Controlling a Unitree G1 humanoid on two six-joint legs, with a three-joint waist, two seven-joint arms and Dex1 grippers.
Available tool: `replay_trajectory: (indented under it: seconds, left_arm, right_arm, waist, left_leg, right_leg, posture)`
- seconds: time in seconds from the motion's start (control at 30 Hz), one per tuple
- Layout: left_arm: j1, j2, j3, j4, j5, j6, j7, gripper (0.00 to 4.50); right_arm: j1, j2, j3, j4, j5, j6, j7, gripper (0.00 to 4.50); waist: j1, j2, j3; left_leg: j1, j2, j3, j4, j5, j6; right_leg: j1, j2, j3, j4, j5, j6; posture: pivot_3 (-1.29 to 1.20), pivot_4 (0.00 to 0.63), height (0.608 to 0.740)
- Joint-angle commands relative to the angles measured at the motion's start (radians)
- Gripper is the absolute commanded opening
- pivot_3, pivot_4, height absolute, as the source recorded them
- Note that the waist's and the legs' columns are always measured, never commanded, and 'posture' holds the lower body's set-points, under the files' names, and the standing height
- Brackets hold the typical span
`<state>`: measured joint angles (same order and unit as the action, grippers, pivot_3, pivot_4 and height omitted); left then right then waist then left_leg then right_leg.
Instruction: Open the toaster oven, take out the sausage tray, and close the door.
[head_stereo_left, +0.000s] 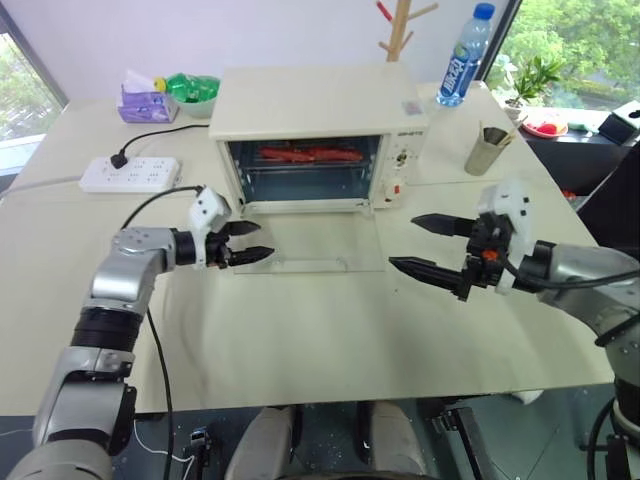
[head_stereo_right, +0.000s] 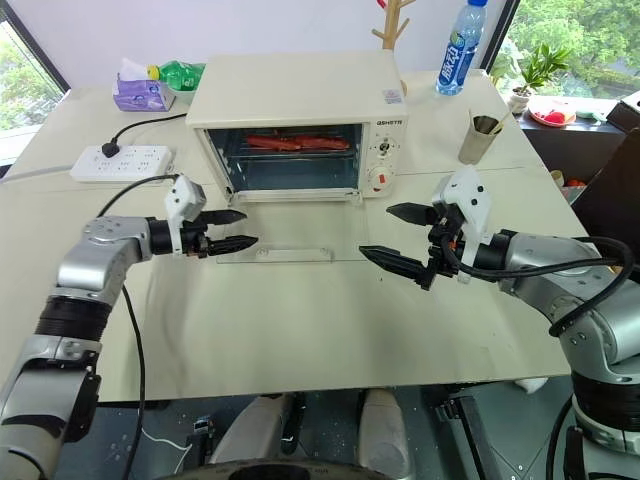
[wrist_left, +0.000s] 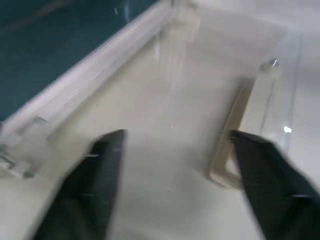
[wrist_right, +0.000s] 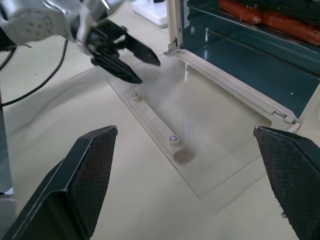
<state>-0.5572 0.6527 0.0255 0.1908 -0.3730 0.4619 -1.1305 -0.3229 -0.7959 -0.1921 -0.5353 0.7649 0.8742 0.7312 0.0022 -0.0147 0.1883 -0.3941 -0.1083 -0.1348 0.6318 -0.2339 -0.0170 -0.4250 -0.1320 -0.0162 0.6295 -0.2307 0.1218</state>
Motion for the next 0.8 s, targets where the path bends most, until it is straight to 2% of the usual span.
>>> replay_trajectory:
  seconds: [0.03, 0.13, 0.23, 0.4, 0.5, 0.6, 0.7, 0.8]
  left_arm:
    - [-0.003, 0.065, 0.127, -0.19, -0.165, 0.173, 0.005, 4.46]
    - [-0.003, 0.124, 0.204, -0.295, -0.264, 0.291, 0.028, 4.46]
    - [-0.013, 0.164, 0.257, -0.337, -0.304, 0.335, 0.071, 4.46]
    - [0.016, 0.17, 0.256, -0.375, -0.309, 0.337, 0.117, 4.46]
    - [0.048, 0.168, 0.244, -0.398, -0.3, 0.324, 0.135, 4.46]
    - [0.066, 0.167, 0.244, -0.415, -0.306, 0.321, 0.149, 4.5]
    - [0.066, 0.163, 0.254, -0.417, -0.314, 0.325, 0.168, 4.5]
    - [0.071, 0.165, 0.261, -0.416, -0.318, 0.322, 0.179, 4.5]
  right_arm:
    - [-0.057, 0.032, 0.037, 0.03, -0.052, -0.056, -0.034, 4.5]
    - [-0.116, 0.067, 0.115, 0.078, -0.13, -0.108, -0.054, 4.5]
    - [-0.242, 0.135, 0.284, 0.193, -0.323, -0.232, -0.089, 4.5]
    - [-0.41, 0.234, 0.501, 0.453, -0.638, -0.476, -0.143, 4.5]
    - [-0.494, 0.302, 0.578, 0.616, -0.768, -0.594, -0.168, 4.5]
    - [-0.561, 0.356, 0.616, 0.777, -0.876, -0.725, -0.211, 3.7]
    - [-0.612, 0.399, 0.613, 0.902, -0.935, -0.801, -0.248, 2.23]
    - [-0.643, 0.425, 0.603, 0.984, -0.971, -0.852, -0.262, 2.23]
  waist:
    - [-0.001, 0.0, 0.0]
    - [-0.004, 0.0, 0.0]
    - [-0.015, 0.0, 0.0]
    - [-0.021, 0.0, 0.0]
    - [-0.021, 0.0, 0.0]
    - [-0.021, 0.0, 0.0]
    - [-0.019, 0.0, 0.0]
    - [-0.021, 0.0, 0.0]
  left_leg:
    - [0.0, 0.0, 0.0, 0.0, 0.0, 0.0]
    - [0.0, 0.0, 0.0, 0.0, 0.0, 0.0]
    - [0.001, 0.0, 0.0, 0.0, 0.0, 0.0]
    - [0.002, 0.0, 0.001, -0.001, 0.0, -0.001]
    - [0.002, 0.0, 0.001, -0.002, 0.001, -0.001]
    - [0.002, 0.0, 0.001, -0.002, 0.002, -0.004]
    - [0.002, 0.0, 0.001, -0.003, 0.002, -0.004]
    - [0.002, 0.001, 0.001, -0.003, 0.002, -0.004]
  right_leg:
    - [0.0, 0.0, 0.0, 0.0, 0.0, 0.0]
    - [0.0, 0.0, 0.0, 0.0, 0.0, 0.0]
    - [0.0, 0.0, 0.0, 0.0, 0.0, 0.0]
    - [0.0, 0.001, 0.002, 0.001, 0.0, 0.0]
    - [-0.001, 0.001, 0.002, 0.001, 0.001, -0.001]
    - [-0.002, 0.002, 0.003, 0.001, 0.001, -0.002]
    - [-0.002, 0.002, 0.003, 0.001, 0.001, -0.002]
    - [-0.002, 0.003, 0.003, 0.001, 0.002, -0.003]
  posture:
    - [0.0, 0.15, 0.74]
    - [0.0, 0.15, 0.74]
    - [0.0, 0.15, 0.74]
    - [0.0, 0.15, 0.74]
    - [0.0, 0.15, 0.74]
    - [0.0, 0.15, 0.74]
    - [0.0, 0.15, 0.74]
    - [0.0, 0.15, 0.74]
